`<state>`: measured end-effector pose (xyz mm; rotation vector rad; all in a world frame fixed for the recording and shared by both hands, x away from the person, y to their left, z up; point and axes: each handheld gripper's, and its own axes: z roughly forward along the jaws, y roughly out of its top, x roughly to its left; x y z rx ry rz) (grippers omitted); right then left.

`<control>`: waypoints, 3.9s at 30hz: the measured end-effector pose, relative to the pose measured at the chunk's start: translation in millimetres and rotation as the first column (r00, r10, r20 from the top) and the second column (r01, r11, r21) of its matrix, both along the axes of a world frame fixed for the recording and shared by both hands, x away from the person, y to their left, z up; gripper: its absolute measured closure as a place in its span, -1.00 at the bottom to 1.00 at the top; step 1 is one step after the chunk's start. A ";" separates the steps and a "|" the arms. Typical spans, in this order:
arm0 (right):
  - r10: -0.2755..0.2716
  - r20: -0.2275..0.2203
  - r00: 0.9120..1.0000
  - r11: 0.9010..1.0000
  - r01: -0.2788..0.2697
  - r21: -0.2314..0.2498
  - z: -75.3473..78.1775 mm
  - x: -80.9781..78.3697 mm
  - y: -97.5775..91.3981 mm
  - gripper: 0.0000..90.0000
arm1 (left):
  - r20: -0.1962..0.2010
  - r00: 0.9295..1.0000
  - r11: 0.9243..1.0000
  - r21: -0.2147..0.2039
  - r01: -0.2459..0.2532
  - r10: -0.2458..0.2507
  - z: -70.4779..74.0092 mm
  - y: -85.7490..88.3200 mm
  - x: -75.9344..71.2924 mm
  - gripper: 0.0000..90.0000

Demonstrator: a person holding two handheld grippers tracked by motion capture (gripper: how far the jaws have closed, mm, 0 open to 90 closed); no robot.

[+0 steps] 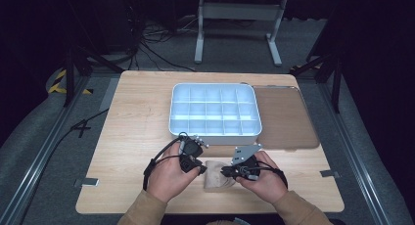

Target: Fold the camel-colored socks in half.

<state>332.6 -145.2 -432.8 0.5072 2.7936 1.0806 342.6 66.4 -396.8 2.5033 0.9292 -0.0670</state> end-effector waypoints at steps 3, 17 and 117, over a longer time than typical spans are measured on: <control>-0.009 0.004 1.000 1.000 0.009 -0.003 -1.8 -1.0 -3.1 0.85 | 0.005 0.999 0.999 0.004 0.041 -0.041 -7.3 -9.3 3.3 0.74; -0.024 -0.020 1.000 0.999 0.023 -0.037 -13.7 -2.2 -12.7 0.82 | -0.025 0.995 0.993 0.063 0.102 -0.100 -30.4 -27.4 11.8 0.92; -0.047 -0.002 0.999 0.997 0.047 0.054 -35.9 -8.0 -6.8 0.98 | -0.023 0.984 0.971 0.161 0.178 -0.176 -44.4 -14.1 7.9 0.83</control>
